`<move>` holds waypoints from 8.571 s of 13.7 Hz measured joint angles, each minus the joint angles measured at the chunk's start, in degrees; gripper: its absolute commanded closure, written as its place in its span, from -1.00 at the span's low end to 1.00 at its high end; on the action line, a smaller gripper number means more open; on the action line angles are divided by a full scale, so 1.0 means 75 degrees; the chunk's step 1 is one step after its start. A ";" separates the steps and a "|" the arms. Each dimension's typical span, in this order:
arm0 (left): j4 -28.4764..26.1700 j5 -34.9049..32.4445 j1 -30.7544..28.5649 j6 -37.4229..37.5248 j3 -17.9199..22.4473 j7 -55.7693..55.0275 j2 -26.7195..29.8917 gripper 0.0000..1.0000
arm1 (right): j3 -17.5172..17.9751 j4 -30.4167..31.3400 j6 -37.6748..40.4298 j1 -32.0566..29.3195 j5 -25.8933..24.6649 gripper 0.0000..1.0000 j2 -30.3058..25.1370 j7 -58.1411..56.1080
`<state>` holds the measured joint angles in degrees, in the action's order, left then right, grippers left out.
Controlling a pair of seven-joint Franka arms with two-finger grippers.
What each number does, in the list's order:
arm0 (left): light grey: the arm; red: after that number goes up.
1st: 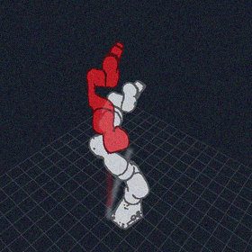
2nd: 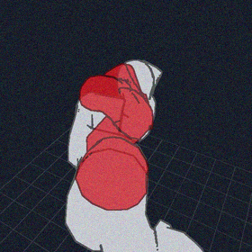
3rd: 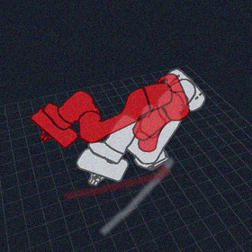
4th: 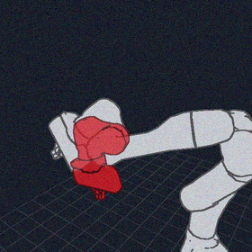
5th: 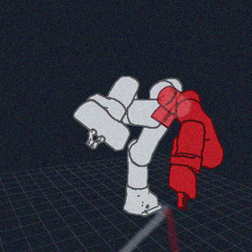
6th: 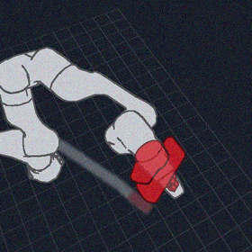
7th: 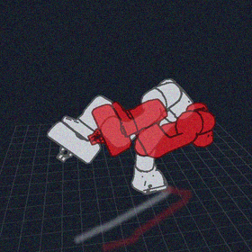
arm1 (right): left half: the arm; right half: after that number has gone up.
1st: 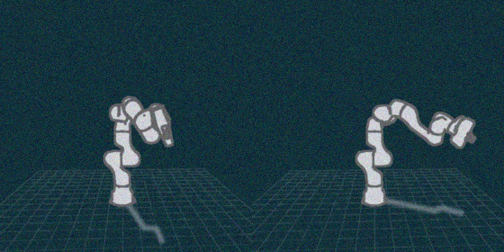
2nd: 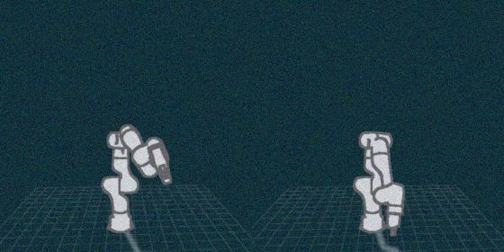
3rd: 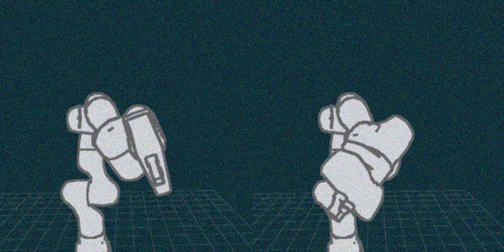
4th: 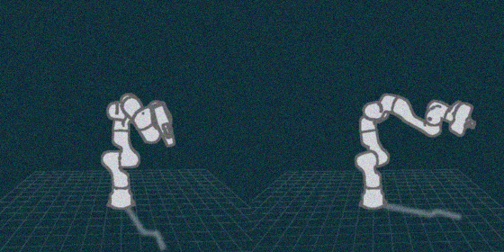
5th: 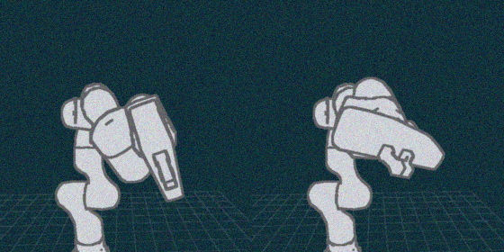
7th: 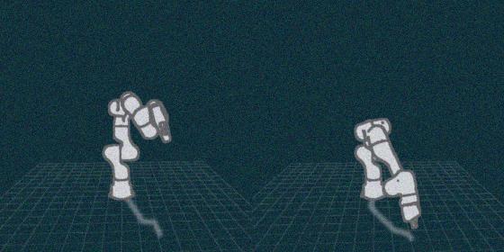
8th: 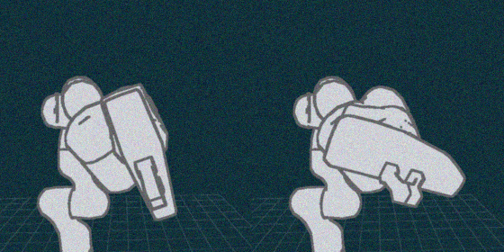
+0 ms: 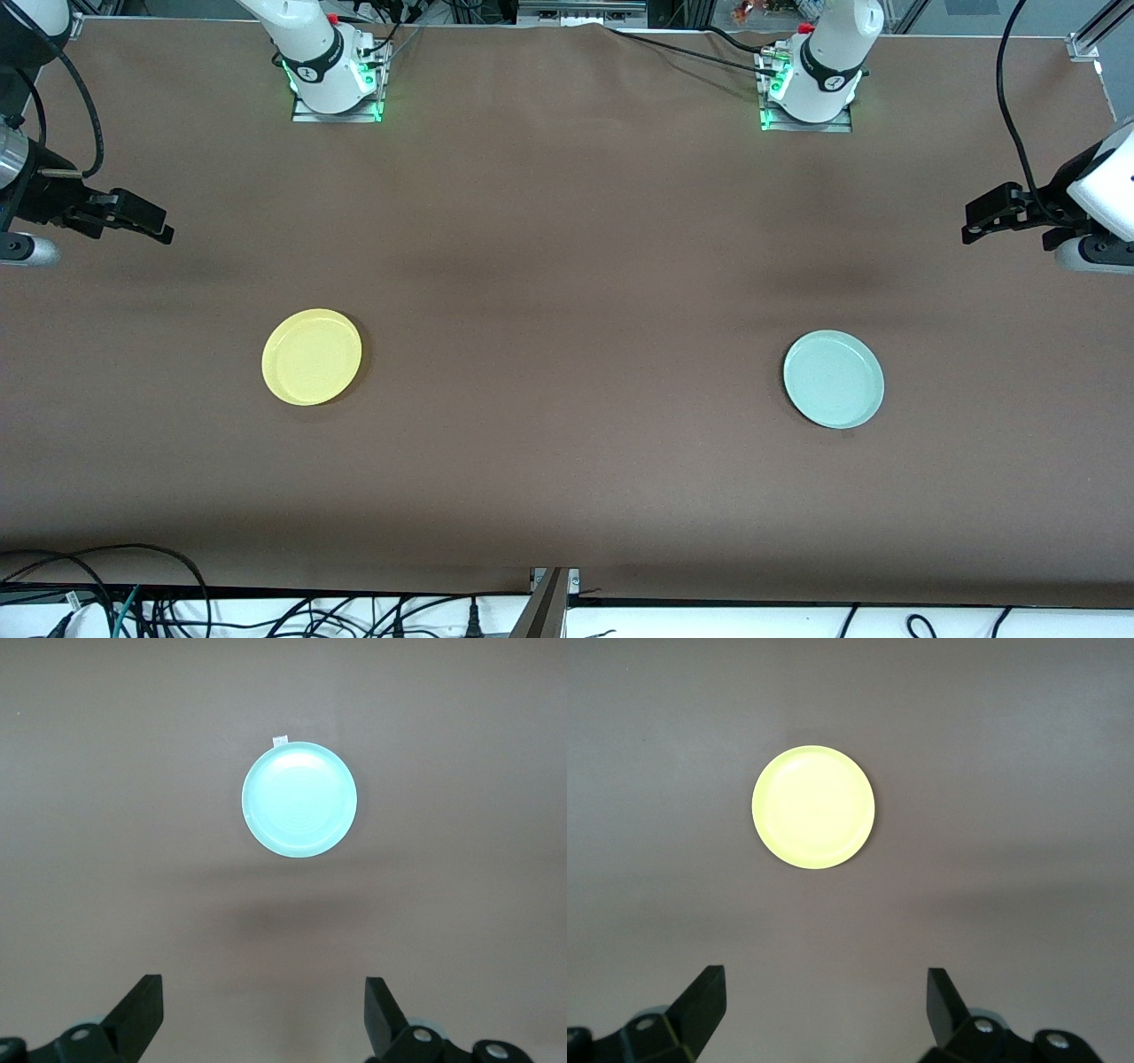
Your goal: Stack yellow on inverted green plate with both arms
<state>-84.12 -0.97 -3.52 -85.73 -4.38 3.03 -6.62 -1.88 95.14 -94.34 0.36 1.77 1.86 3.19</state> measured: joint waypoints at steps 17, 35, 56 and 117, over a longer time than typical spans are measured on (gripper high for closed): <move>-0.1822 0.0023 -0.0874 -0.3968 0.0026 -0.0436 -0.2622 -1.00 | -0.0056 0.0006 -0.0004 -0.0010 0.0001 -1.00 0.0100 0.0000; -0.2183 -0.0291 -0.0874 -0.5828 -0.0030 -0.0231 -0.4001 -0.08 | -0.0055 0.0005 -0.0003 -0.0010 0.0001 -1.00 0.0101 0.0000; -0.2117 -0.0292 -0.0881 -0.5899 -0.0045 -0.0220 -0.4172 0.14 | -0.0054 0.0005 -0.0003 -0.0010 0.0001 -1.00 0.0101 0.0000; 0.1168 -0.4318 0.4309 -0.0190 -0.0221 -0.2276 -0.3548 1.00 | -0.0055 0.0005 0.0006 -0.0010 0.0002 -1.00 0.0098 0.0000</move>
<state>-75.36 -33.36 28.80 -87.16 -6.03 -14.04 -33.23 -2.29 95.17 -94.29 0.29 1.78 2.59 3.19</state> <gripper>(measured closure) 0.974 0.000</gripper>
